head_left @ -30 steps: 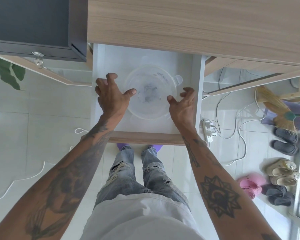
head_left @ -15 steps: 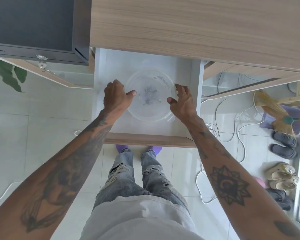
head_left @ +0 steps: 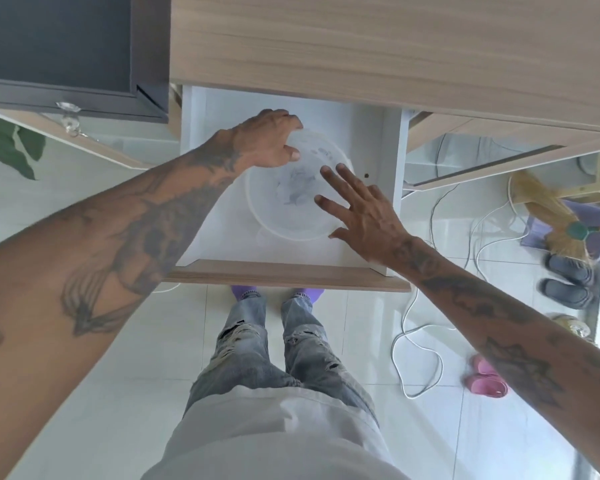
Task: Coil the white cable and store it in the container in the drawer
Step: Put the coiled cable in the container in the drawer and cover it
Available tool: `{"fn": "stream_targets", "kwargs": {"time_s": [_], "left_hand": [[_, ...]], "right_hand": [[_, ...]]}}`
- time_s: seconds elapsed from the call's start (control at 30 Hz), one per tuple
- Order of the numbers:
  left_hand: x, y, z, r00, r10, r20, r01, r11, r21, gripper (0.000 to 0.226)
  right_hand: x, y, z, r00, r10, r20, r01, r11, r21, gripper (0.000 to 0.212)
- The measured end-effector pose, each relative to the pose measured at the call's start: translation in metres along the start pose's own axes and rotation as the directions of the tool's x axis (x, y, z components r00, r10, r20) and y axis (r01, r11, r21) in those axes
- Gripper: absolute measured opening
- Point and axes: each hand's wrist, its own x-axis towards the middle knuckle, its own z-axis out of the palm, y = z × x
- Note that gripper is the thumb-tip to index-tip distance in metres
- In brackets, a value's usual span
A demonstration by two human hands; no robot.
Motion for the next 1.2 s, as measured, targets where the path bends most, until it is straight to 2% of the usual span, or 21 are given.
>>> {"fn": "stream_targets", "kwargs": {"time_s": [0.2,0.3,0.37,0.43,0.5,0.57,0.6,0.73,1.0,1.07,1.2], "left_hand": [[0.009,0.006,-0.003,0.998,-0.060,-0.017,0.060,0.998,-0.004,0.044],[0.002,0.006,0.004,0.995,-0.076,-0.072,0.076,0.997,-0.002,0.047],[-0.014,0.004,0.013,0.989,-0.040,-0.142,0.048,0.997,0.053,0.053],[-0.041,-0.002,0.027,0.966,0.102,-0.239,-0.068,0.987,0.144,0.061],[-0.072,-0.011,0.045,0.930,0.318,-0.183,-0.262,0.926,0.273,0.071],[-0.094,-0.022,0.061,0.909,0.413,-0.055,-0.368,0.858,0.360,0.081],[-0.099,-0.026,0.066,0.905,0.425,-0.033,-0.380,0.841,0.385,0.084],[-0.099,-0.029,0.074,0.869,0.483,-0.105,-0.380,0.789,0.483,0.079],[-0.095,-0.036,0.091,0.807,0.588,-0.060,-0.333,0.536,0.776,0.067],[-0.095,-0.035,0.095,0.804,0.589,-0.080,-0.323,0.547,0.773,0.064],[-0.103,-0.025,0.103,0.832,0.525,-0.176,-0.297,0.692,0.658,0.063]], "right_hand": [[-0.005,-0.002,0.009,1.000,-0.014,-0.023,0.013,1.000,-0.025,0.067],[-0.006,-0.004,0.009,0.999,-0.014,-0.049,0.014,1.000,0.001,0.065],[-0.006,-0.004,0.009,0.998,-0.010,-0.063,0.012,1.000,0.028,0.064],[-0.006,-0.003,0.011,0.997,-0.008,-0.074,0.012,0.998,0.055,0.063],[-0.006,-0.002,0.012,0.996,-0.011,-0.090,0.018,0.997,0.076,0.063],[-0.007,-0.002,0.014,0.995,-0.011,-0.099,0.019,0.996,0.083,0.064],[-0.007,-0.002,0.014,0.995,-0.013,-0.103,0.021,0.996,0.085,0.064],[-0.006,-0.003,0.016,0.994,-0.017,-0.108,0.025,0.997,0.073,0.066],[-0.008,-0.005,0.017,0.997,-0.008,-0.081,0.012,0.999,0.041,0.065],[-0.007,-0.006,0.016,0.998,0.001,-0.069,0.002,0.999,0.032,0.064],[-0.006,-0.008,0.012,0.999,0.032,-0.033,-0.033,0.999,-0.015,0.067]]}}
